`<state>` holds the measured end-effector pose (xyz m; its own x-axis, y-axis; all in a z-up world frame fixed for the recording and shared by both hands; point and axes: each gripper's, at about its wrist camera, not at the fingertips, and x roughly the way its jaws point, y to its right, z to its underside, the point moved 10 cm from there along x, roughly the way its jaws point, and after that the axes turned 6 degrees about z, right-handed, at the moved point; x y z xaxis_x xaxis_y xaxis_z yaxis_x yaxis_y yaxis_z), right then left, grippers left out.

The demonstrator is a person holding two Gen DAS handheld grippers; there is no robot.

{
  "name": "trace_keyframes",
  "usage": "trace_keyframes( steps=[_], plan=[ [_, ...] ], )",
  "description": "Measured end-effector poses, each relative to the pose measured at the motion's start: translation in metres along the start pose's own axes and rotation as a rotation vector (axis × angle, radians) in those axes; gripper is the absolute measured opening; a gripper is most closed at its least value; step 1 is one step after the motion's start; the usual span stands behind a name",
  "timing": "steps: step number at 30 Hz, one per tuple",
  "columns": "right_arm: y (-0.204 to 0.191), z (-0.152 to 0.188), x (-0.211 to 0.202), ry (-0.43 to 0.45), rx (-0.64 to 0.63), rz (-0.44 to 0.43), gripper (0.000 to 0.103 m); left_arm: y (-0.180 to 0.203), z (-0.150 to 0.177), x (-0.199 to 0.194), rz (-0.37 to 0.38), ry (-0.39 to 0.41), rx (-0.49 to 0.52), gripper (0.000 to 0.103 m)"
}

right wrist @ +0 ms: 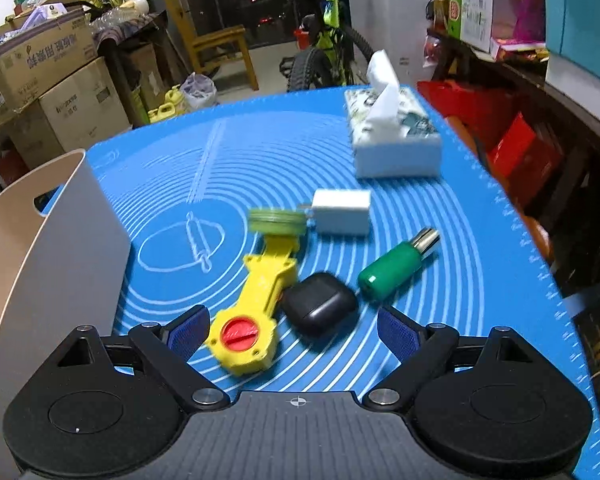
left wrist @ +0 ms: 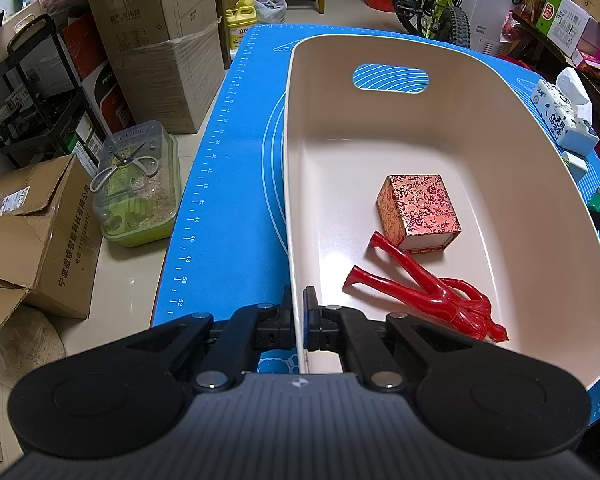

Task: Organize rigid objects
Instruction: 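Grasp the yellow tool with the red cap using the right gripper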

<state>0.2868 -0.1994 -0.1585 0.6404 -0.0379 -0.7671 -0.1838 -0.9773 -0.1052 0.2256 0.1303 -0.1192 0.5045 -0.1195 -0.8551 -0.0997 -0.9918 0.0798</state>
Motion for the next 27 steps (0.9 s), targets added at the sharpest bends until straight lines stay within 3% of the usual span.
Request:
trace_keyframes(
  steps=[10, 15, 19, 23, 27],
  plan=[
    [-0.029, 0.017, 0.014, -0.024, 0.007, 0.018, 0.09, 0.0, 0.0, 0.0, 0.0, 0.0, 0.001, 0.005],
    [-0.037, 0.019, 0.026, -0.024, 0.035, 0.066, 0.075, 0.0, 0.0, 0.0, -0.001, 0.0, 0.0, 0.005],
    [-0.046, 0.02, 0.034, -0.01, 0.005, 0.102, 0.07, 0.0, 0.0, 0.0, 0.0, 0.0, -0.001, 0.005],
    [-0.05, 0.019, 0.035, 0.01, -0.041, 0.137, 0.053, 0.0, 0.0, 0.0, 0.0, 0.0, 0.0, 0.005],
    [-0.045, 0.022, 0.031, 0.026, -0.047, 0.126, 0.052, 0.001, 0.0, 0.001, 0.001, 0.0, 0.0, 0.005]
  ],
)
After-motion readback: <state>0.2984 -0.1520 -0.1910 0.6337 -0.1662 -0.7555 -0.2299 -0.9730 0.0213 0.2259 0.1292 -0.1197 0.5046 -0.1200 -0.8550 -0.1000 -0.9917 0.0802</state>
